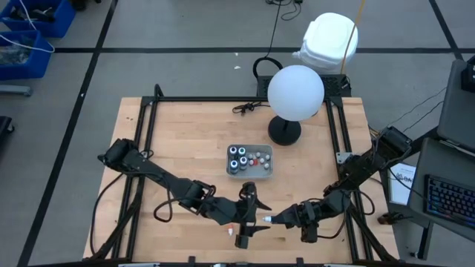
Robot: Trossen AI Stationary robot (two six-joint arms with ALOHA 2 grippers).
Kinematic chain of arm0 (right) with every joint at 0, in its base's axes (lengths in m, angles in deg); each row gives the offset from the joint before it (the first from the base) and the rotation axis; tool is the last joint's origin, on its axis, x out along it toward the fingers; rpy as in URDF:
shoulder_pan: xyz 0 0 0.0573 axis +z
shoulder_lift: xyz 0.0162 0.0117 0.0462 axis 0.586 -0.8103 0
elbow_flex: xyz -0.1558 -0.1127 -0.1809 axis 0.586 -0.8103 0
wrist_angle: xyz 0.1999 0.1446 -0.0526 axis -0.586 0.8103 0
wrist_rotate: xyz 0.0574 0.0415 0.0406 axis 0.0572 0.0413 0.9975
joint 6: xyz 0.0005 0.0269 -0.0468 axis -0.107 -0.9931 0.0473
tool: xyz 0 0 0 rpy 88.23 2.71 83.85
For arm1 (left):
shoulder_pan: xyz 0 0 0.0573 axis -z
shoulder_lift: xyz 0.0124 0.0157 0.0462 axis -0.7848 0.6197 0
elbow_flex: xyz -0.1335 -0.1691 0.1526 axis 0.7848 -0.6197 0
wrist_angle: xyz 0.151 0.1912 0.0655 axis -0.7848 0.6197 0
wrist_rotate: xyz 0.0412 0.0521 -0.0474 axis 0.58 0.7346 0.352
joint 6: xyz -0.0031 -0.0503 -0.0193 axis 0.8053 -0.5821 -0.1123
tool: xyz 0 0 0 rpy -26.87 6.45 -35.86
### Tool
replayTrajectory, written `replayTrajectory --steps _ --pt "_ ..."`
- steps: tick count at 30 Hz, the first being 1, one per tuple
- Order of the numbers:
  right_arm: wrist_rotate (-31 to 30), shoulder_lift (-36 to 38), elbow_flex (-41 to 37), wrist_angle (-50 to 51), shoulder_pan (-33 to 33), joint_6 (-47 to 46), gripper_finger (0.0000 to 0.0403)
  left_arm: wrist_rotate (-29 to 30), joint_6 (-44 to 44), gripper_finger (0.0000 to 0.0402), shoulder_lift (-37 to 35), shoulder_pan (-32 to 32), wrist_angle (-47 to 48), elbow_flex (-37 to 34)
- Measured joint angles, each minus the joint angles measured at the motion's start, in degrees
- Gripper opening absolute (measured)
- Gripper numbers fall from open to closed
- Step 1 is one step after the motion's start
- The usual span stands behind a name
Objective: Pick & Place food coloring
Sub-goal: Put the left small purple food coloring bottle into the gray bin
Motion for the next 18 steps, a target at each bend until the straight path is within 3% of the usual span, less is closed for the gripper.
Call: replayTrajectory --steps 18 --pt "-0.4 0.0 0.0 -0.6 -0.1 -2.1 0.0055 -2.0 2.0 0.0065 0.0 0.0 1.2 0.0"
